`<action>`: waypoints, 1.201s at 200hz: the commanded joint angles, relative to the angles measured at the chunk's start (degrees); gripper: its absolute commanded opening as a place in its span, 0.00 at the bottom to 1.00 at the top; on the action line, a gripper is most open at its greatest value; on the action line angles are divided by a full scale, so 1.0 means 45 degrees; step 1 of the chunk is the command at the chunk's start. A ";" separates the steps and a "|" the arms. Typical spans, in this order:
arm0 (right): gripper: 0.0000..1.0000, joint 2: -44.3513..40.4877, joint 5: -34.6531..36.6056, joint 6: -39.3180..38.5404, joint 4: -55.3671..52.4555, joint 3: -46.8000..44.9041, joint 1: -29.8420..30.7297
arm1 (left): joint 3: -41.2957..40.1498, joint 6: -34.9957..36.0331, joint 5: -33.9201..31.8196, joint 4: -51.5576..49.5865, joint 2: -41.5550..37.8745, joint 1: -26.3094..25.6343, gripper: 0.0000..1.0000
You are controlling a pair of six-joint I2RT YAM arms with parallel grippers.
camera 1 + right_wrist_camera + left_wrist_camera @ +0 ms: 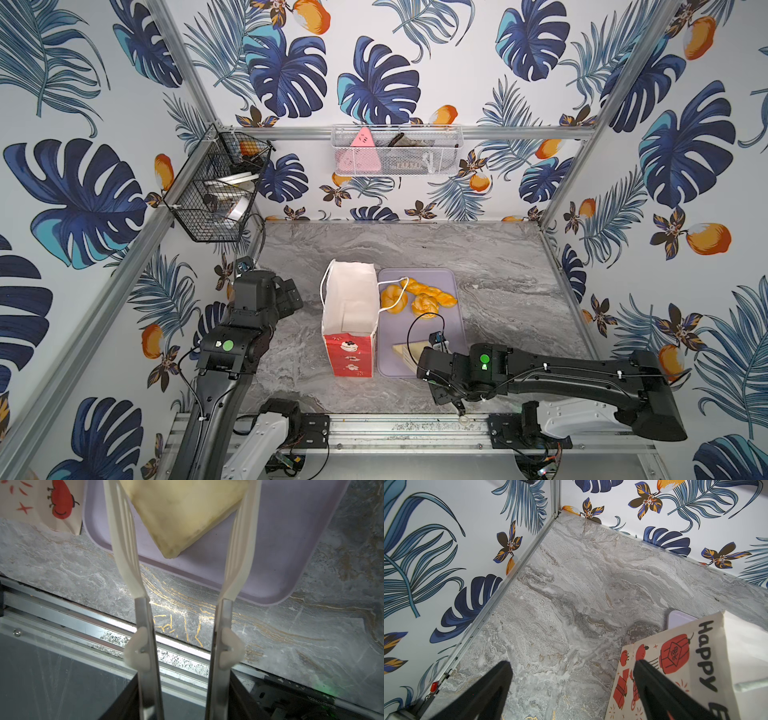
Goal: Pack bread into a paper bag
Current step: Pick up the fake bread from the plate.
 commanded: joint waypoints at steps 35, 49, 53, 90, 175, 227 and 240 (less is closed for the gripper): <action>0.57 0.1358 0.0581 0.0264 -0.0347 0.0409 0.0005 | 0.0041 0.0194 -0.0170 0.0270 0.0022 0.0023 0.99; 0.56 0.1728 0.0783 0.0322 -0.0517 0.0506 0.0005 | 0.0017 0.0204 -0.0187 0.0270 0.0007 0.0023 0.99; 0.56 0.1774 0.0853 0.0415 -0.0551 0.0533 0.0024 | 0.0040 0.0194 -0.0189 0.0276 0.0002 0.0023 0.99; 0.26 0.1822 0.0977 0.0673 -0.0648 0.0472 0.0026 | 0.0080 0.0245 -0.0283 0.0250 0.0009 0.0023 0.99; 0.00 0.1346 0.1314 0.0637 -0.1209 0.0839 0.0256 | 0.0097 0.0225 -0.0230 0.0281 0.0061 0.0023 0.99; 0.00 0.0294 0.2691 0.0777 -0.2610 0.2081 0.0434 | 0.0080 0.0208 -0.0286 0.0213 -0.0022 0.0023 0.99; 0.00 0.0126 0.2956 0.0750 -0.2813 0.2448 0.0418 | 0.0079 0.0211 -0.0286 0.0217 -0.0047 0.0023 0.99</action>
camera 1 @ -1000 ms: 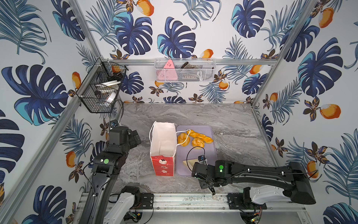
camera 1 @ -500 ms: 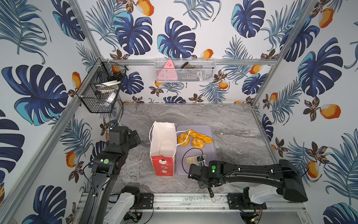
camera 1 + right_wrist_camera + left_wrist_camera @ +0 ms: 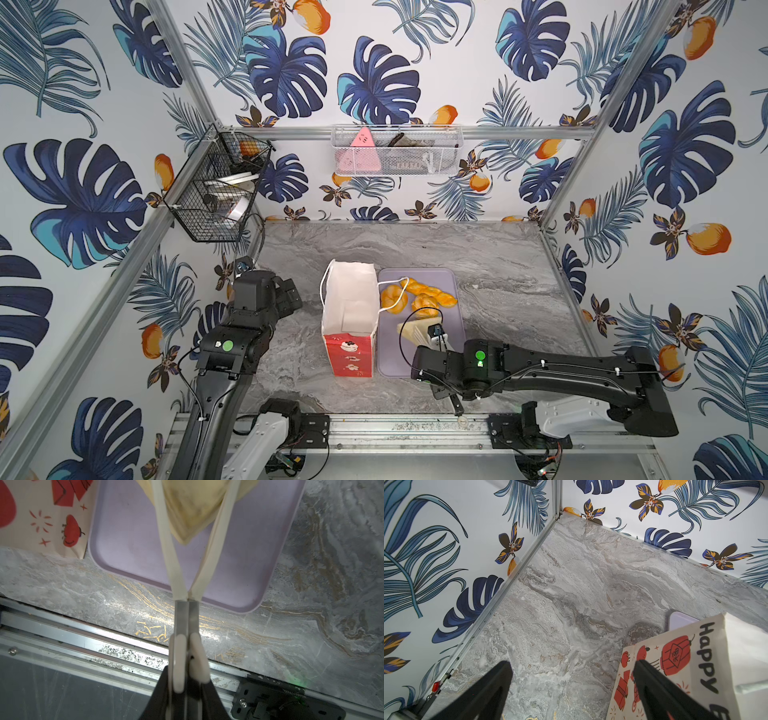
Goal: Pack bread into a paper bag
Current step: Pick up the fake bread from the plate, then place the fake bread in the paper bag.
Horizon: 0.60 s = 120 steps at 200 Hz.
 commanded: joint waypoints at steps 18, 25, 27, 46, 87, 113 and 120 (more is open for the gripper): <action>0.00 -0.0428 0.1339 0.0039 -0.1014 0.0864 0.0021 | 0.0056 0.0237 -0.0187 0.0195 -0.0032 0.0023 0.99; 0.00 -0.0450 0.1522 0.0007 -0.1089 0.1047 0.0036 | 0.0055 0.0234 -0.0207 0.0192 -0.0044 0.0023 0.99; 0.00 -0.0475 0.1595 -0.0020 -0.1092 0.1085 0.0059 | 0.0031 0.0241 -0.0222 0.0198 -0.0050 0.0023 0.99; 0.00 -0.0564 0.2329 -0.0199 -0.1335 0.1691 0.0066 | 0.0007 0.0215 -0.0210 0.0199 -0.0052 0.0023 0.99; 0.00 -0.0487 0.3977 -0.0772 -0.2033 0.3448 0.0065 | 0.0129 0.0210 -0.0178 0.0161 -0.0051 0.0021 0.99; 0.00 -0.0506 0.4979 -0.0789 -0.2625 0.4318 0.0066 | 0.0132 0.0214 -0.0168 0.0098 -0.0108 0.0023 0.99; 0.00 -0.0564 0.5178 -0.0776 -0.2731 0.4490 0.0064 | 0.0138 0.0232 -0.0168 0.0097 -0.0129 0.0021 0.99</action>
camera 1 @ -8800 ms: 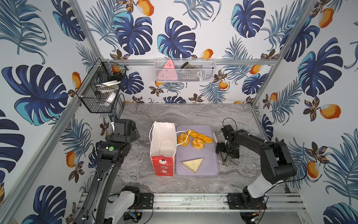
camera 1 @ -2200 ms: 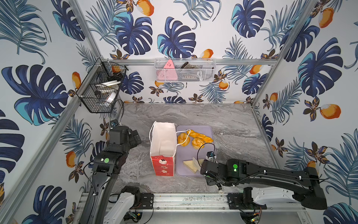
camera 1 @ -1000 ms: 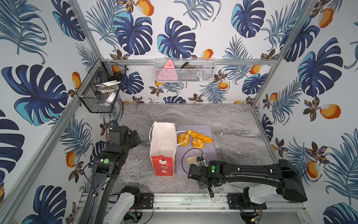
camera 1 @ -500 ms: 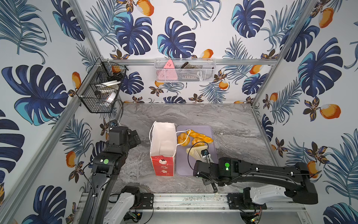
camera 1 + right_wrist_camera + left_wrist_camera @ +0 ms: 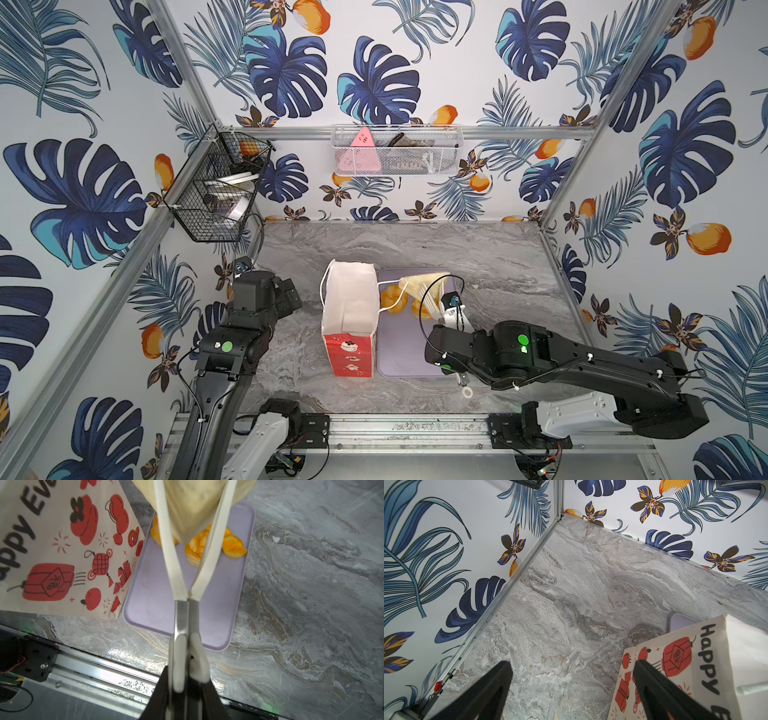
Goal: Pack bread into a paper bag
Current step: Place the fake bread in the paper bag.
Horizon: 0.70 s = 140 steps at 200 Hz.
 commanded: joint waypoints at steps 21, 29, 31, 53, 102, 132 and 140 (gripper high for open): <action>0.00 -0.0256 0.2417 0.0049 -0.1422 0.1078 -0.0013 | 0.0202 0.0225 -0.0076 0.0036 -0.0130 0.0023 0.99; 0.00 -0.0345 0.2671 0.0140 -0.1632 0.1265 -0.0007 | 0.0246 0.0245 -0.0070 0.0040 -0.0149 0.0023 0.99; 0.00 -0.0357 0.2723 0.0145 -0.1657 0.1290 -0.0004 | 0.0239 0.0243 -0.0074 0.0040 -0.0150 0.0023 0.99; 0.00 -0.0591 0.3074 0.0088 -0.1755 0.1534 -0.0012 | 0.0275 0.0233 -0.0037 -0.0002 -0.0205 0.0023 0.99; 0.00 -0.0459 0.2929 -0.0874 -0.0965 0.1873 -0.0003 | 0.0383 0.0196 -0.0007 -0.0135 -0.0301 0.0014 0.99; 0.00 0.0250 0.2635 -0.1691 -0.0563 0.2578 0.0008 | 0.0430 0.0189 -0.0003 -0.0194 -0.0336 0.0023 0.99; 0.00 0.0447 0.2556 -0.1921 -0.0474 0.2831 0.0004 | 0.0436 0.0168 0.0002 -0.0213 -0.0348 0.0023 0.99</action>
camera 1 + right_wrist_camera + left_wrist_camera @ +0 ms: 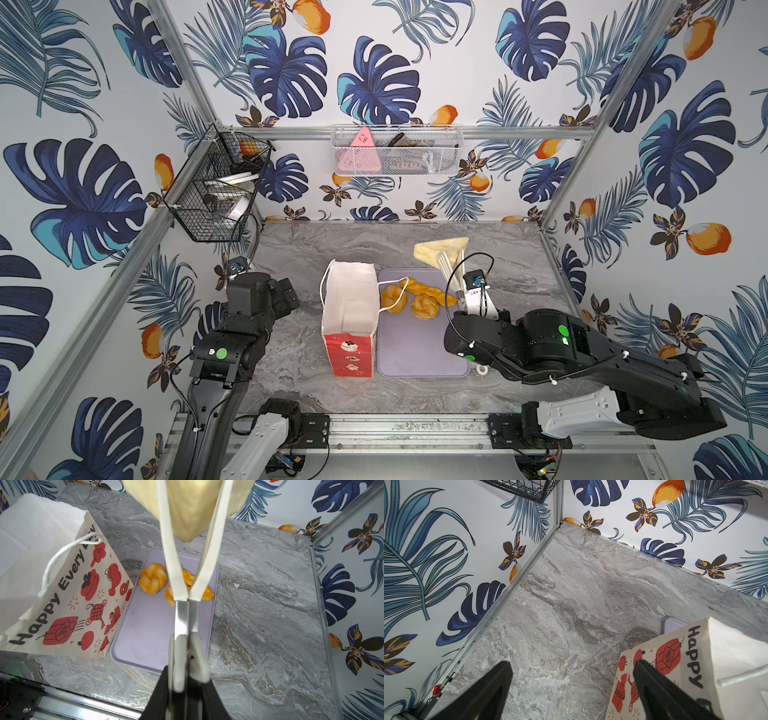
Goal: Pack bread into a paper bag
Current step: Place the fake bread in the paper bag.
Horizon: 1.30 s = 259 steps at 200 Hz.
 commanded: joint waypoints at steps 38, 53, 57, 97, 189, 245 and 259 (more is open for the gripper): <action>0.00 0.1196 0.0009 -0.2064 0.1180 0.1714 0.0112 | 0.0104 0.0150 -0.0020 -0.0139 -0.0156 0.0023 0.99; 0.00 0.1426 -0.0058 -0.2462 0.1369 0.2106 0.0154 | 0.0090 0.0163 -0.0035 -0.0167 -0.0169 0.0023 0.99; 0.00 0.1501 -0.0149 -0.2595 0.1459 0.2214 0.0166 | 0.0090 0.0162 -0.0037 -0.0184 -0.0166 0.0023 0.99; 0.00 0.2537 -0.0590 -0.3319 0.1843 0.2994 0.0828 | 0.0041 0.0126 -0.0059 -0.0148 -0.0184 0.0023 0.99; 0.06 0.2993 -0.1349 -0.2666 0.1642 0.2098 0.1489 | -0.0084 0.0100 -0.0061 -0.0044 -0.0127 0.0023 0.99; 0.21 0.3364 -0.1366 -0.3166 0.1618 0.2483 0.1561 | -0.0123 0.0028 -0.0030 0.0016 -0.0088 0.0023 0.99; 0.24 0.3392 -0.1372 -0.3396 0.1686 0.2542 0.1580 | -0.0138 0.0033 -0.0066 -0.0015 -0.0093 0.0023 0.99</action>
